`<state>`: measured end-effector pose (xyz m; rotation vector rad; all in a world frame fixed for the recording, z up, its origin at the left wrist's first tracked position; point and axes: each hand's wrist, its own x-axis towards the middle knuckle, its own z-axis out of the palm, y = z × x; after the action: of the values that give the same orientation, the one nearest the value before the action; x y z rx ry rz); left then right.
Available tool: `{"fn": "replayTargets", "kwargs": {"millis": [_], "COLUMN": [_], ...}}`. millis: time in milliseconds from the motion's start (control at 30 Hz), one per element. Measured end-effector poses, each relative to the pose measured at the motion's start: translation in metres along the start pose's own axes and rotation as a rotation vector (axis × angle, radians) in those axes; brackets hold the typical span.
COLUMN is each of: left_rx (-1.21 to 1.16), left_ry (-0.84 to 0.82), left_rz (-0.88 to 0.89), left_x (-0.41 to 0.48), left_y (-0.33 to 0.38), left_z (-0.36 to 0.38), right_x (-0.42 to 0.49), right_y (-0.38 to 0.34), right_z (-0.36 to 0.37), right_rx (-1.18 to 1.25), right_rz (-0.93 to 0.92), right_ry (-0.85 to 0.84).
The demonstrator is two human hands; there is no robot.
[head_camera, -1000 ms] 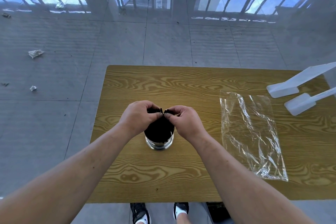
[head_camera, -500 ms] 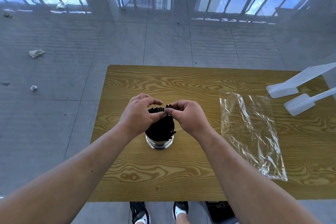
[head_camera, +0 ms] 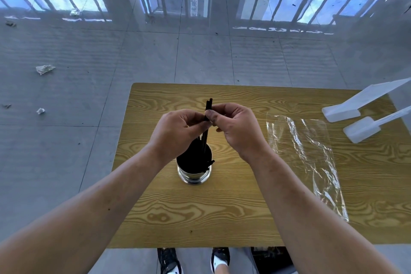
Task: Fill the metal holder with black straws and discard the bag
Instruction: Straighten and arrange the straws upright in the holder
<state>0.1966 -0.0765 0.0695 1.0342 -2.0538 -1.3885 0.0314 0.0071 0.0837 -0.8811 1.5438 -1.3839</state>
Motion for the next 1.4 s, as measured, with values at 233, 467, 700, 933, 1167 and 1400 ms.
{"fn": "replayTargets", "kwargs": {"millis": [233,467,700,933,1167,1400], "left_rx": [-0.149,-0.238,-0.366,-0.362,-0.292,-0.406], "left_ry": [-0.024,-0.045,-0.098,-0.072,0.044,0.040], "left_rz": [-0.020,-0.088,-0.143,-0.178,-0.223,-0.302], "left_x": [0.000,-0.003,-0.006,-0.006,-0.006,-0.004], "left_y": [0.010,0.015,0.016,0.014,0.001,-0.003], "left_z": [-0.001,-0.002,-0.004,-0.005,-0.014,-0.012], "right_x": [-0.006,-0.006,-0.008,-0.012,-0.015,-0.026], "right_y": [0.003,0.005,0.006,0.005,-0.018,-0.020], "right_z": [0.000,-0.003,-0.003,-0.002,-0.034,-0.044], "right_rx": [0.132,0.129,0.098,0.146,0.581,0.429], "right_rz": [0.106,0.129,0.134,0.128,0.052,0.031], "right_ry": [0.013,0.024,0.046,0.073,0.176,0.080]}}
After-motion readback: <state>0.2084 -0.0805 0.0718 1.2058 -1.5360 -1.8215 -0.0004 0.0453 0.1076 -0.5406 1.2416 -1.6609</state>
